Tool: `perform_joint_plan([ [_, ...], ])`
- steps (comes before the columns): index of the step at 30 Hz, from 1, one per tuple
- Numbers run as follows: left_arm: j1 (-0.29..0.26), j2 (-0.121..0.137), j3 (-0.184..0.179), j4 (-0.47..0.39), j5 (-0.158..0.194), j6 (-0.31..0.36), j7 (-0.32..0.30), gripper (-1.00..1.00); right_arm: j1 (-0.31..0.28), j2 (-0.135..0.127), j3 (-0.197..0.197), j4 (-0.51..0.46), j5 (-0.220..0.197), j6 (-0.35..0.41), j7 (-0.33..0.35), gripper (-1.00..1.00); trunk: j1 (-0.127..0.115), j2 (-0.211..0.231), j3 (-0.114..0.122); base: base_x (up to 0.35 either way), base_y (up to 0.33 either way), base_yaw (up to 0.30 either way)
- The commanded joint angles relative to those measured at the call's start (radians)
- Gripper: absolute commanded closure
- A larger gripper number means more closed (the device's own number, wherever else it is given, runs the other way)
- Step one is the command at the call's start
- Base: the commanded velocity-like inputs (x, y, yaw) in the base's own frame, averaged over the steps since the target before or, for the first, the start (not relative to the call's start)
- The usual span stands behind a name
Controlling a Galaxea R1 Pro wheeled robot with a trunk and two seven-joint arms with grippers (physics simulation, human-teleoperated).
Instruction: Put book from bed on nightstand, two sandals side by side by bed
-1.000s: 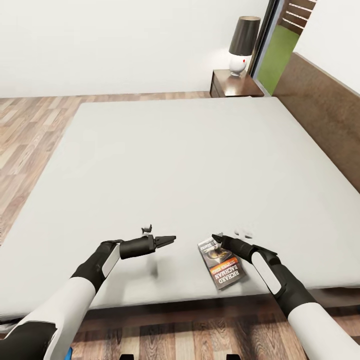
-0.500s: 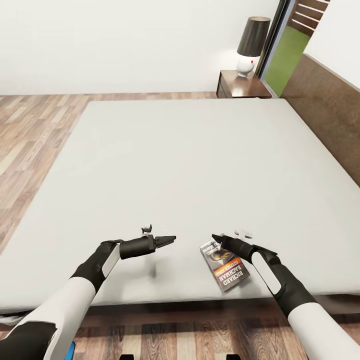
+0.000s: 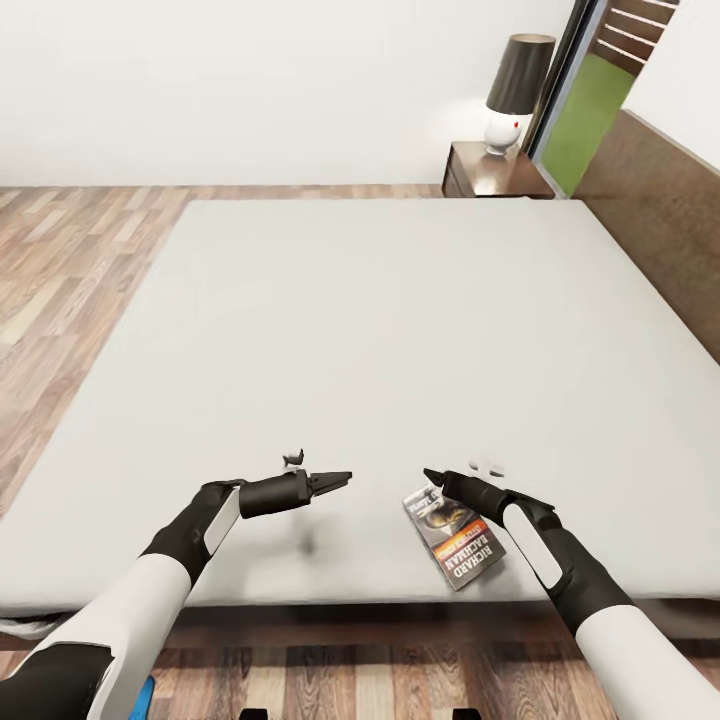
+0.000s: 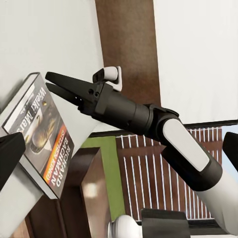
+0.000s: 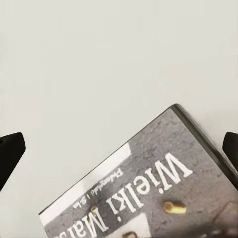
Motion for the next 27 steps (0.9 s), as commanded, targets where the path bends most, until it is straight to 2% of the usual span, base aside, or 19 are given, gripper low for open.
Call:
perform_joint_plan([
  [1, -0.001, 0.001, -0.005, 0.0, 0.008, 0.01, 0.0, -1.0, 0.0, -0.001, 0.001, -0.001, -0.003, 0.003, 0.0, -1.0, 0.0, 0.0, -0.001, 0.0, 0.0, 0.033],
  [27, -0.001, 0.001, -0.005, 0.001, 0.009, 0.01, 0.0, -1.0, 0.0, -0.001, 0.001, -0.001, -0.003, 0.003, 0.0, -1.0, 0.0, 0.0, -0.001, -0.007, 0.0, 0.037],
])
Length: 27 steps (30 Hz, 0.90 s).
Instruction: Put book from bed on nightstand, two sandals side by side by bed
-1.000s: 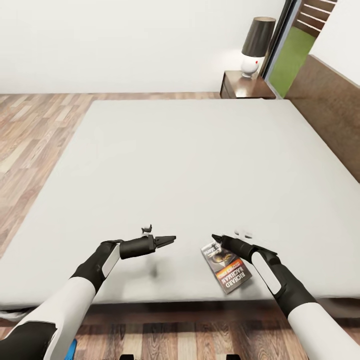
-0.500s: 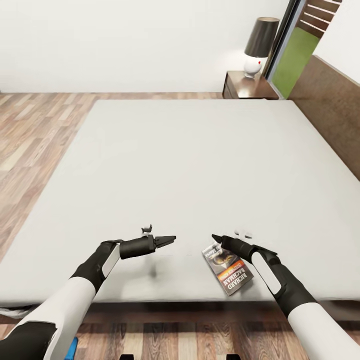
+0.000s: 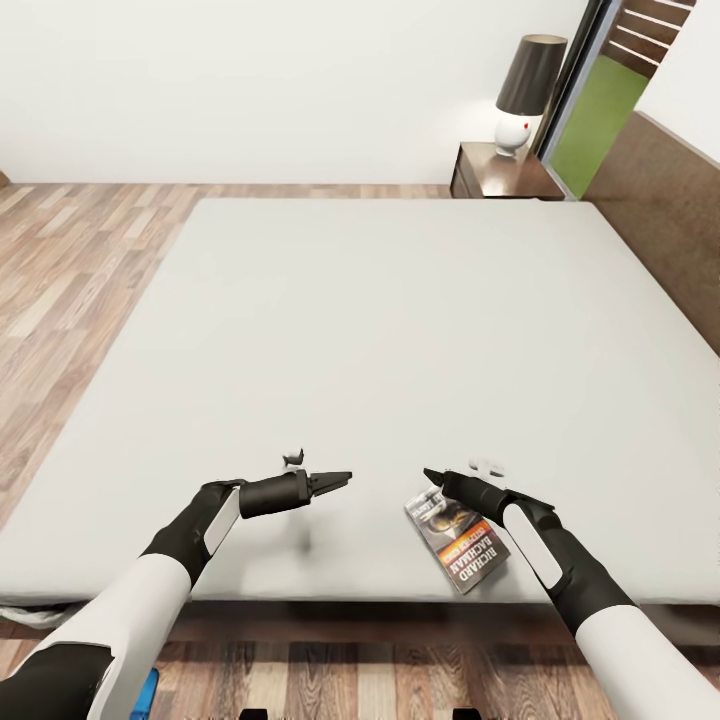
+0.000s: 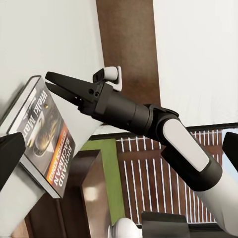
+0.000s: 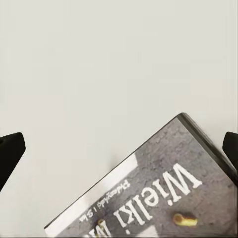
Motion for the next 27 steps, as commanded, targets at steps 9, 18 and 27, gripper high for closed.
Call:
perform_joint_plan([
  [9, 0.0, 0.001, -0.005, 0.0, 0.008, 0.01, 0.0, -1.0, 0.0, -0.001, 0.001, -0.001, -0.003, 0.003, 0.0, -1.0, 0.0, 0.0, -0.001, -0.1, 0.0, 0.0],
  [18, 0.0, 0.001, -0.005, 0.0, 0.008, 0.01, 0.0, -1.0, 0.0, -0.001, 0.001, 0.0, -0.003, 0.003, 0.0, -1.0, 0.0, 0.0, -0.001, -0.004, 0.0, 0.0],
  [27, 0.0, 0.001, -0.005, 0.0, 0.008, 0.011, 0.0, -1.0, 0.0, -0.001, 0.001, 0.0, -0.003, 0.003, 0.0, -1.0, 0.0, 0.0, -0.001, -0.103, 0.0, 0.0],
])
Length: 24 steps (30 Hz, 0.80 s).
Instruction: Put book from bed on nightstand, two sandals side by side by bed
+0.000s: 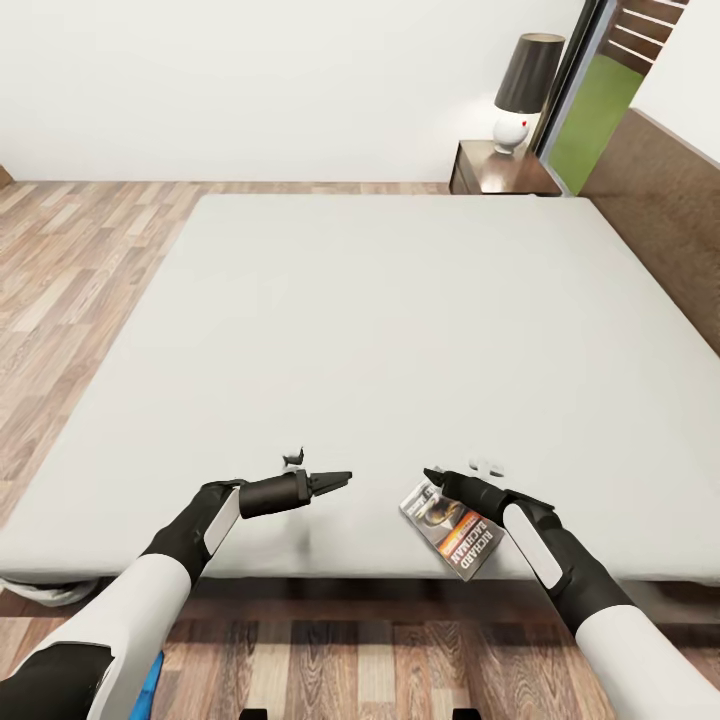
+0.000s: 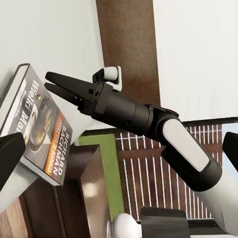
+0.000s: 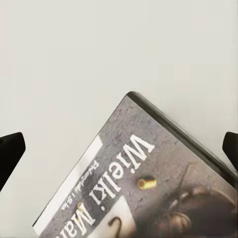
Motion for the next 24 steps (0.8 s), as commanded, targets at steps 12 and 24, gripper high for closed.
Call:
perform_joint_plan([
  [12, 0.0, 0.001, -0.005, 0.0, 0.008, 0.01, 0.0, -1.0, 0.0, -0.001, 0.001, -0.001, -0.002, 0.003, 0.0, -1.0, 0.0, 0.0, -0.001, -0.004, 0.0, 0.0],
  [24, 0.0, 0.001, -0.005, 0.0, 0.008, 0.01, 0.0, -1.0, 0.0, -0.001, 0.001, -0.001, -0.002, 0.003, 0.0, -1.0, 0.0, 0.0, -0.001, -0.107, 0.0, 0.0],
])
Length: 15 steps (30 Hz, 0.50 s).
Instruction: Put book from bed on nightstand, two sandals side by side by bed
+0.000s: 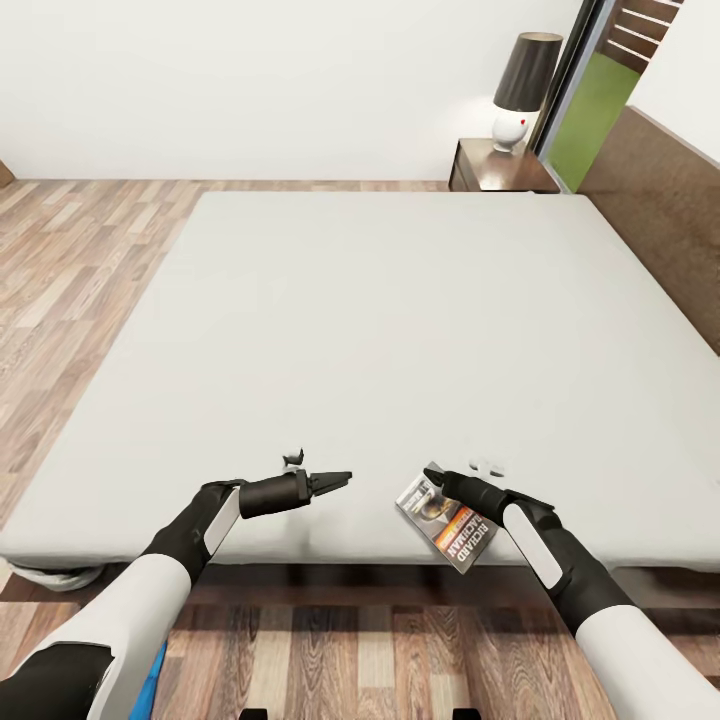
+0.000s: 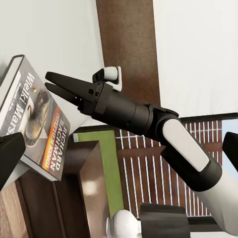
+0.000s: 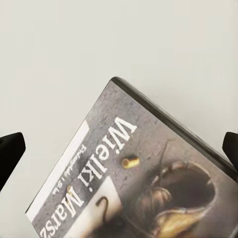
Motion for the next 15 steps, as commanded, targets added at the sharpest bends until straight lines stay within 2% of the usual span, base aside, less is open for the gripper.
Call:
perform_joint_plan([
  [1, 0.0, 0.001, -0.005, 0.0, 0.008, 0.01, 0.0, -1.0, -0.001, -0.001, 0.001, -0.001, -0.003, 0.003, 0.0, -1.0, 0.0, 0.0, -0.001, -0.009, 0.0, 0.0],
  [8, 0.0, 0.001, -0.005, 0.0, 0.008, 0.009, 0.0, -1.0, -0.001, -0.001, 0.001, -0.001, -0.002, 0.003, 0.0, -1.0, 0.0, 0.0, -0.001, -0.013, 0.0, 0.0],
  [15, 0.0, 0.001, -0.005, 0.0, 0.008, 0.01, 0.0, -1.0, -0.001, -0.001, 0.001, -0.001, -0.002, 0.003, 0.0, -1.0, 0.0, 0.0, -0.001, -0.15, 0.0, 0.0],
])
